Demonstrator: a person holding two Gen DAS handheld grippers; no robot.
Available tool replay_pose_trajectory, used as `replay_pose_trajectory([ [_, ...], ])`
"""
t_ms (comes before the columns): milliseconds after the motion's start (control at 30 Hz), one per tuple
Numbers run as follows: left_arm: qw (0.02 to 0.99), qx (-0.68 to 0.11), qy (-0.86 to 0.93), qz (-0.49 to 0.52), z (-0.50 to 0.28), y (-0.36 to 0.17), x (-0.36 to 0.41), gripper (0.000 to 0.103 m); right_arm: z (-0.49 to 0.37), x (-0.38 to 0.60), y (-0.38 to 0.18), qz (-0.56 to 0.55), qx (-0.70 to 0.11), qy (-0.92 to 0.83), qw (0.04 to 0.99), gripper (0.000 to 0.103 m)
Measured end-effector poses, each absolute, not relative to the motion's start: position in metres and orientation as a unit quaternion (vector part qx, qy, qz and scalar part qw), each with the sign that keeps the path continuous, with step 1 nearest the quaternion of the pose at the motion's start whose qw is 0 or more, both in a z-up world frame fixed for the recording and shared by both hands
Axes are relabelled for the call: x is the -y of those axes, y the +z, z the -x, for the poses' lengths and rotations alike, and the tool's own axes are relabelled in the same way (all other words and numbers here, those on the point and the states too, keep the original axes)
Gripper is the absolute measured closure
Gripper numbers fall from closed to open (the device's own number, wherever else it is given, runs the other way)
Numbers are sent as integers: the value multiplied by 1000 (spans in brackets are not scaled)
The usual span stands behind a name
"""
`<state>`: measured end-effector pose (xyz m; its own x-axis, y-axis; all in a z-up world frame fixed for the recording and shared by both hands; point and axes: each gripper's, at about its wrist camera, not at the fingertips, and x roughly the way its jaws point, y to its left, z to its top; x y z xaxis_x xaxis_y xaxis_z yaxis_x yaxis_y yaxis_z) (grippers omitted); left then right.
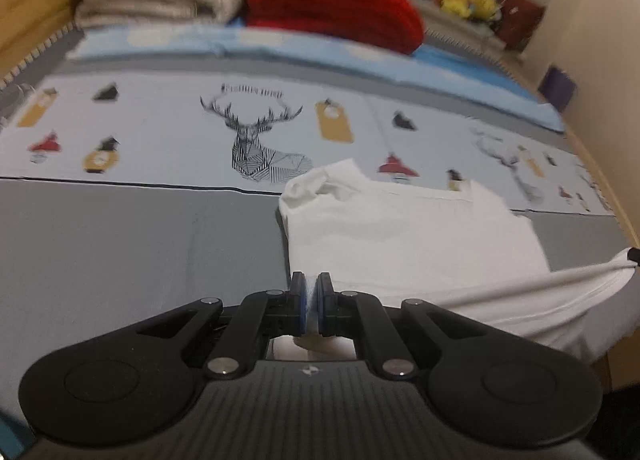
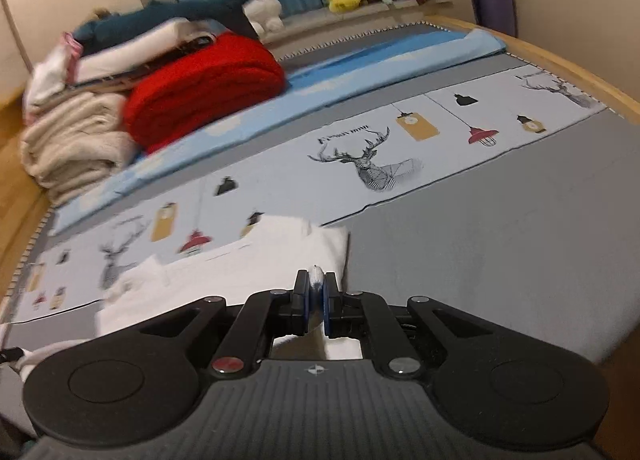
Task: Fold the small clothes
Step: 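Lift the hem with both grippers, fold it toward the collar, and open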
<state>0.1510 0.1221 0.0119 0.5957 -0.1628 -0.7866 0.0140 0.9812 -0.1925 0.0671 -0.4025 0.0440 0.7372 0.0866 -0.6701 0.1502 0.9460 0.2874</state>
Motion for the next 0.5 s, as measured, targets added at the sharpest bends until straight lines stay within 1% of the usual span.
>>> replay_pose_trajectory([
  [100, 880, -463, -37, 95, -198, -24, -127, 98, -124, 401, 17, -145, -378, -25, 914, 98],
  [200, 855, -505, -16, 122, -226, -58, -135, 98, -165, 404, -16, -155, -395, -34, 905, 98],
  [300, 862, -487, -23, 139, -248, -61, -142, 98, -183, 401, -43, -164, -416, -44, 893, 98],
  [367, 853, -501, -13, 146, -261, -71, -150, 97, -197, 402, -49, -177, -423, -48, 887, 98],
  [500, 845, -508, -17, 167, -275, -81, -160, 97, -219, 396, -60, -169, -438, -50, 881, 97],
])
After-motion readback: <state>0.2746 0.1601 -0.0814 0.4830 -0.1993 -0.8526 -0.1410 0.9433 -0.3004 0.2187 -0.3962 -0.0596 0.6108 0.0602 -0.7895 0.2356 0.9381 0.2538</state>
